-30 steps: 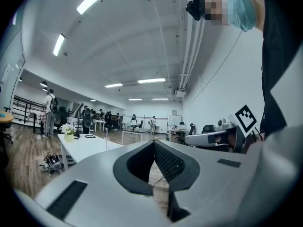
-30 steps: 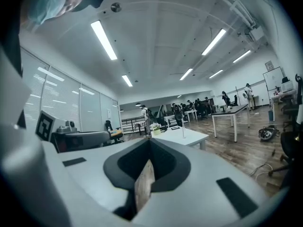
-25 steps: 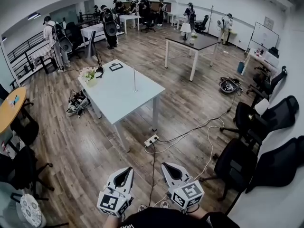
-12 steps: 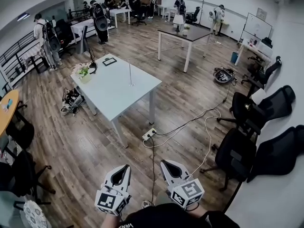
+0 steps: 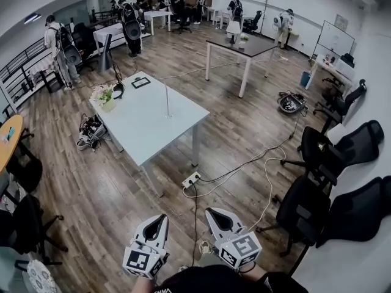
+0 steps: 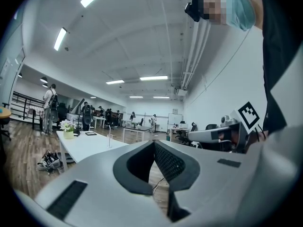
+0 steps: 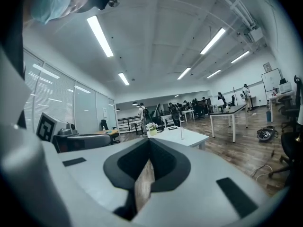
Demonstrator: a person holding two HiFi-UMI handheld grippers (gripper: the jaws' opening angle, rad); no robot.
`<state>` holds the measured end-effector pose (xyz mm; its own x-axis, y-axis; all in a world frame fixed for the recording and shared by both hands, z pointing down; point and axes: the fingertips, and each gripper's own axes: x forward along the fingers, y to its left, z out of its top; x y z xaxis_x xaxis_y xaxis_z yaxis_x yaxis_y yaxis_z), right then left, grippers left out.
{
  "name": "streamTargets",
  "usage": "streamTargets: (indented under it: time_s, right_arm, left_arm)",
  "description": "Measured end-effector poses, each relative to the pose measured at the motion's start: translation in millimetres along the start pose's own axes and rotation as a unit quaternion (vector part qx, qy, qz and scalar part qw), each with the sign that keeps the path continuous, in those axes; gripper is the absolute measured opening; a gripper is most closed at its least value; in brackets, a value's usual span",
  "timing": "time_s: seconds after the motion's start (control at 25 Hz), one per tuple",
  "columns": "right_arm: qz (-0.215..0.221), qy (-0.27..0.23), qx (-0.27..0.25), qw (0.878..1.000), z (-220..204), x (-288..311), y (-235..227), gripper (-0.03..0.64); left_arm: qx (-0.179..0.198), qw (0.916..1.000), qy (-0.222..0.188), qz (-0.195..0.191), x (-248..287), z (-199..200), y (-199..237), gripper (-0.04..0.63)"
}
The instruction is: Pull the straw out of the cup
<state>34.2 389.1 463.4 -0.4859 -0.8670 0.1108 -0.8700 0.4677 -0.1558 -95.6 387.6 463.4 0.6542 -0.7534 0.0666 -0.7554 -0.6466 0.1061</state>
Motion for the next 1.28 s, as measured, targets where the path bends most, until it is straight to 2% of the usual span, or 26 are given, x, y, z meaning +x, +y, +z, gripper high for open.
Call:
streamTargets:
  time_s: [0.44, 0.88, 1.08, 1.28]
  right_arm:
    - [0.039, -0.001, -0.012, 0.999, 19, 51, -69, 0.017]
    - [0.073, 0.015, -0.019, 0.997, 19, 90, -124, 0.017]
    - [0.073, 0.017, -0.017, 0.997, 24, 119, -140, 0.017]
    - [0.061, 0.01, -0.013, 0.998, 34, 165, -154, 0.017]
  left_arm:
    - [0.005, 0.9993, -0.008, 0.036, 81, 9, 18, 0.011]
    - [0.003, 0.9974, -0.014, 0.071, 139, 6, 35, 0.011]
    - [-0.003, 0.9972, -0.012, 0.074, 164, 10, 58, 0.011]
    - [0.002, 0.9985, -0.006, 0.054, 197, 14, 94, 0.011]
